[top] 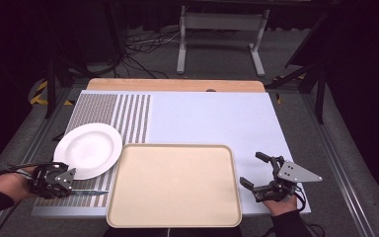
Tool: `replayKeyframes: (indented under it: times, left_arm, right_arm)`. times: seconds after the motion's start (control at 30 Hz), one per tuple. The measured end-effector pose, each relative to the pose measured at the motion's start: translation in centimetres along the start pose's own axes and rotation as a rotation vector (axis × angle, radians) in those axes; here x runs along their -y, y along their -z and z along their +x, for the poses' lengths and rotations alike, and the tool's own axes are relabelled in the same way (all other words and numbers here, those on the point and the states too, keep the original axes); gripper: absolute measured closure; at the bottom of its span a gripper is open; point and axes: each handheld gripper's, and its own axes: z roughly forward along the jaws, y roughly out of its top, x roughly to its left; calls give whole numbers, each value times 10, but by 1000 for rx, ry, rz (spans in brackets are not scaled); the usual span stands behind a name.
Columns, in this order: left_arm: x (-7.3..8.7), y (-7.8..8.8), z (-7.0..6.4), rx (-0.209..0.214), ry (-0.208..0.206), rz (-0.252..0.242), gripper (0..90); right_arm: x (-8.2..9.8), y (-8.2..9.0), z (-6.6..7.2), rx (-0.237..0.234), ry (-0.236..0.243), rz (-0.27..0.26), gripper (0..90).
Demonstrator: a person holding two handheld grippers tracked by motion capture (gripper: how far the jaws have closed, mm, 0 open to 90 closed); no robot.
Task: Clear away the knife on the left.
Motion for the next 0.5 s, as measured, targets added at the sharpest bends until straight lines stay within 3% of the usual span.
replayKeyframes:
  times: [0.17, 0.5]
  left_arm:
    - [3, 0, 3, 24, -4, -15, 770]
    - [0, 1, 1, -3, 17, 12, 775]
  right_arm:
    - [0, 1, 0, 0, -2, -4, 8]
    - [1, -1, -1, 4, -5, 8, 10]
